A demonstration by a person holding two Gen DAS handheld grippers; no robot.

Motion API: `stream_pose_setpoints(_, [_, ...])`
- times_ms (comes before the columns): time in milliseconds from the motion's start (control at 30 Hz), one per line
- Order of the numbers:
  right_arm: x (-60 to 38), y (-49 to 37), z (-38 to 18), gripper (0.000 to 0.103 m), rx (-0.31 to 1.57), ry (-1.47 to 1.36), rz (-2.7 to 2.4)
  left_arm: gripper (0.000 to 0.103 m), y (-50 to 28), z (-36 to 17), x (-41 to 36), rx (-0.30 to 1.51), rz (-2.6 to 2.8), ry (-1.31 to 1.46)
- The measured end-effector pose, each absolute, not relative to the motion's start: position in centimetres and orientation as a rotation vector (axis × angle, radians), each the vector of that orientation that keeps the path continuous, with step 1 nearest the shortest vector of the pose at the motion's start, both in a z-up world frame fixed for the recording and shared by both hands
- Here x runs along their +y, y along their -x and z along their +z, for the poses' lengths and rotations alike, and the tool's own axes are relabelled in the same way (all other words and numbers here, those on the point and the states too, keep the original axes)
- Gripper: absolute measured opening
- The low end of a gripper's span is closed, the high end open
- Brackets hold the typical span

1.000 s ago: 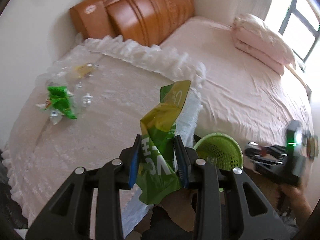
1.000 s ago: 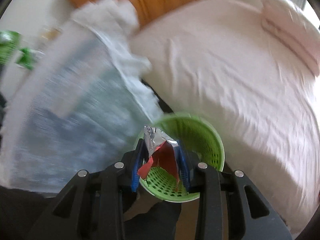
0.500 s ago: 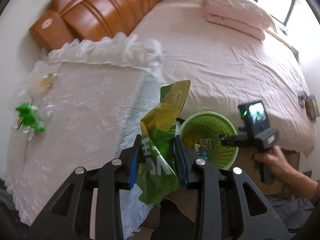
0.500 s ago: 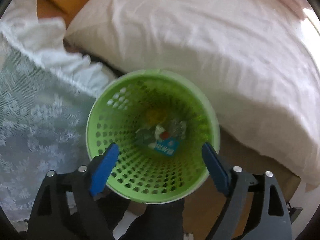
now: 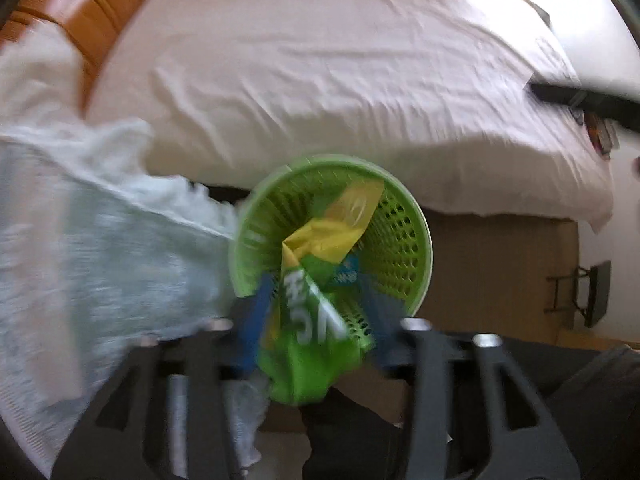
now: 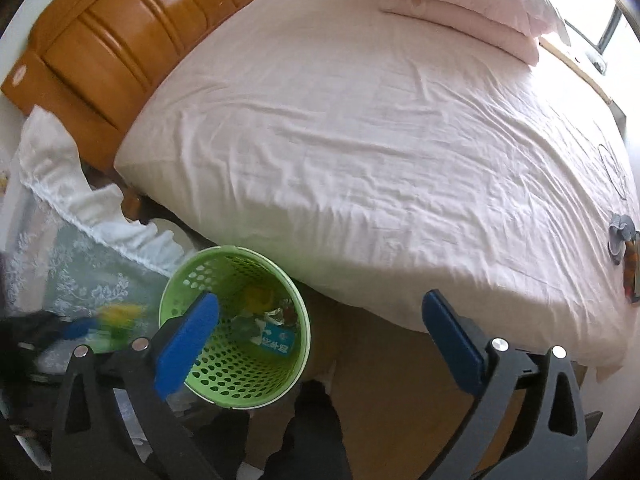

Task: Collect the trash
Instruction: 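Lower the green snack bag into the wastebasket and open the left tool, then move both tools back over the bed toward the remaining trash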

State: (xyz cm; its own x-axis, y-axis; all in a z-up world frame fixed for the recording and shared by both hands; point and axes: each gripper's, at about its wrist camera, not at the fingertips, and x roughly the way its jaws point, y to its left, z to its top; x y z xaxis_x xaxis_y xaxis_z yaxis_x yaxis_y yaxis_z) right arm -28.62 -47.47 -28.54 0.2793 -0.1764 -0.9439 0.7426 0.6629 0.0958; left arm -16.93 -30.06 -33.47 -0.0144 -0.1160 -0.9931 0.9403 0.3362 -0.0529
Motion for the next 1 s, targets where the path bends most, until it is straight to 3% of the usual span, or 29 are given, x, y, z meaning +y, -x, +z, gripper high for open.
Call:
stream_pose_setpoints(100, [-47.8, 28.4, -28.9, 0.101, 1.13, -0.596, -0.666, 0.083, 18.3, -35.9, -30.5, 1.292, -1.026, -0.909])
stream_pose_setpoints(433, [-47.2, 27.5, -29.7, 0.101, 1.146, -0.621, -0.64, 0.089, 17.9, -35.0, -29.9, 1.303, -0.998, -0.868])
stream_pose_setpoints(633, [-45.4, 24.7, -25.0, 0.101, 1.054, -0.617, -0.536, 0.089, 14.8, -27.5, -27.1, 1.166, -0.9, -0.771])
stream_pose_setpoints(767, [-42.5, 21.6, -19.8, 0.101, 0.973, -0.527, -0.442, 0.096, 11.2, -19.5, -22.5, 1.049, -0.791, -0.601])
stream_pose_setpoints(1000, [-34.8, 14.8, -11.5, 0.101, 0.871, -0.351, -0.234, 0.096, 7.1, -10.6, -14.0, 0.922, -0.56, -0.438])
